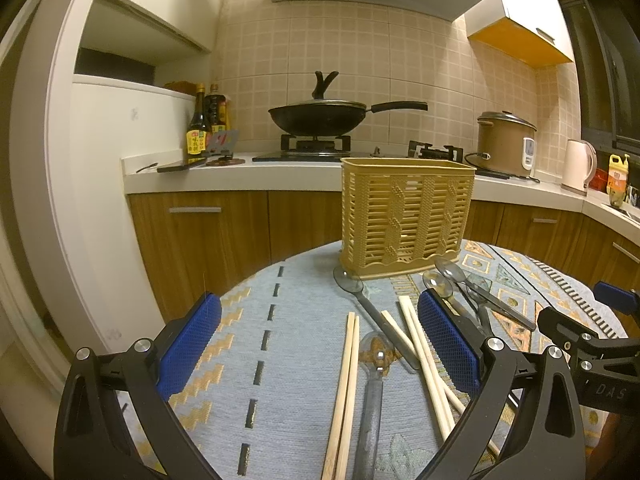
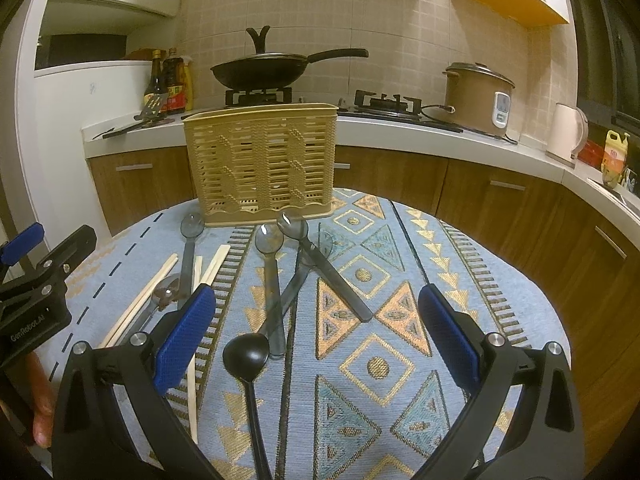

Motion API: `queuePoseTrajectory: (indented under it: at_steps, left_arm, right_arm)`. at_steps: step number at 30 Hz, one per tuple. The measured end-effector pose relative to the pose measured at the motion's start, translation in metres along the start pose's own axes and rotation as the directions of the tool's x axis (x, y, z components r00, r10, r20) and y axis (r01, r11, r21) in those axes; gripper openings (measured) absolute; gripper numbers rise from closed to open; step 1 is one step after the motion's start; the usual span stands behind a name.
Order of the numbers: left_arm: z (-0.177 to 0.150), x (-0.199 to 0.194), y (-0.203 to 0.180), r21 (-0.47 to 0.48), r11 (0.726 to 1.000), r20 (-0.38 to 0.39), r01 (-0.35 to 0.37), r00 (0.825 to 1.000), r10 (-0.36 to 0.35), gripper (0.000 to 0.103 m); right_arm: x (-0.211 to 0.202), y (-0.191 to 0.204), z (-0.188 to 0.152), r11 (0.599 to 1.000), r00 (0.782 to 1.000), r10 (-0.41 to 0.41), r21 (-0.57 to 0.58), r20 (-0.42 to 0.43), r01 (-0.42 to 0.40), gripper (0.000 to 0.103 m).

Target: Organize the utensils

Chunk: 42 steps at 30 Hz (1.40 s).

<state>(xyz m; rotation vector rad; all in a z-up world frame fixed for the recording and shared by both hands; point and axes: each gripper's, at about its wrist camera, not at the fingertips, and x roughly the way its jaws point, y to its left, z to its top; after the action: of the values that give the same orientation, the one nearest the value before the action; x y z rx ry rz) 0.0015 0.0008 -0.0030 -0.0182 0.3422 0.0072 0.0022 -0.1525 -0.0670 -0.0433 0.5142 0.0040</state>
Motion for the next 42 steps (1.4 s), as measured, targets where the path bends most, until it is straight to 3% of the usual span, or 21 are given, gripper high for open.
queuePoseTrajectory:
  at_steps: [8, 11, 15, 20, 23, 24, 28, 32, 33, 35, 38, 42]
  left_arm:
    - [0.001, 0.004, 0.003, -0.022, 1.0, -0.02, 0.006, 1.0, -0.006, 0.095]
    - [0.002, 0.017, 0.013, -0.071, 0.996, -0.095, 0.052, 0.994, -0.059, 0.095]
    - [0.007, 0.034, 0.028, -0.136, 0.985, -0.204, 0.105, 0.97, -0.131, 0.089]
    - [0.023, 0.063, 0.033, -0.181, 0.967, -0.327, 0.18, 0.916, -0.232, 0.079]
    - [0.032, 0.095, 0.029, -0.199, 0.955, -0.435, 0.219, 0.854, -0.287, 0.074]
    - [0.033, 0.104, 0.03, -0.21, 0.952, -0.462, 0.223, 0.835, -0.298, 0.068]
    - [0.039, 0.147, 0.031, -0.282, 0.931, -0.548, 0.231, 0.758, -0.354, 0.067]
    - [0.045, 0.178, 0.031, -0.357, 0.907, -0.581, 0.223, 0.708, -0.403, 0.067]
    - [0.046, 0.184, 0.028, -0.36, 0.907, -0.591, 0.218, 0.699, -0.403, 0.067]
    - [0.048, 0.195, 0.022, -0.348, 0.917, -0.606, 0.193, 0.7, -0.377, 0.067]
    - [0.05, 0.205, 0.009, -0.3, 0.94, -0.625, 0.162, 0.711, -0.322, 0.067]
    - [0.045, 0.219, 0.003, -0.297, 0.946, -0.644, 0.129, 0.705, -0.298, 0.061]
  right_arm:
    - [-0.002, -0.008, 0.0, 0.998, 0.999, -0.034, 0.049, 0.018, 0.033, 0.096]
    - [0.003, -0.012, 0.003, 0.998, 1.0, -0.012, 0.069, -0.009, 0.013, 0.096]
    - [0.012, -0.015, 0.014, 0.998, 0.997, 0.022, 0.061, -0.071, -0.018, 0.096]
    - [0.035, -0.015, 0.04, 0.999, 0.984, 0.04, -0.008, -0.176, -0.042, 0.095]
    - [0.056, -0.017, 0.055, 0.996, 0.965, 0.067, -0.039, -0.254, -0.079, 0.084]
    - [0.067, -0.019, 0.062, 0.995, 0.955, 0.076, -0.043, -0.287, -0.092, 0.08]
    - [0.108, -0.026, 0.083, 0.987, 0.911, 0.135, -0.032, -0.391, -0.16, 0.069]
    - [0.146, -0.031, 0.095, 0.974, 0.854, 0.215, 0.04, -0.473, -0.223, 0.066]
    - [0.158, -0.029, 0.097, 0.969, 0.832, 0.238, 0.06, -0.501, -0.241, 0.065]
    - [0.173, -0.023, 0.098, 0.964, 0.812, 0.256, 0.071, -0.524, -0.258, 0.062]
    - [0.187, -0.012, 0.1, 0.961, 0.799, 0.259, 0.059, -0.543, -0.272, 0.061]
    - [0.201, -0.003, 0.099, 0.962, 0.791, 0.245, 0.043, -0.56, -0.268, 0.057]
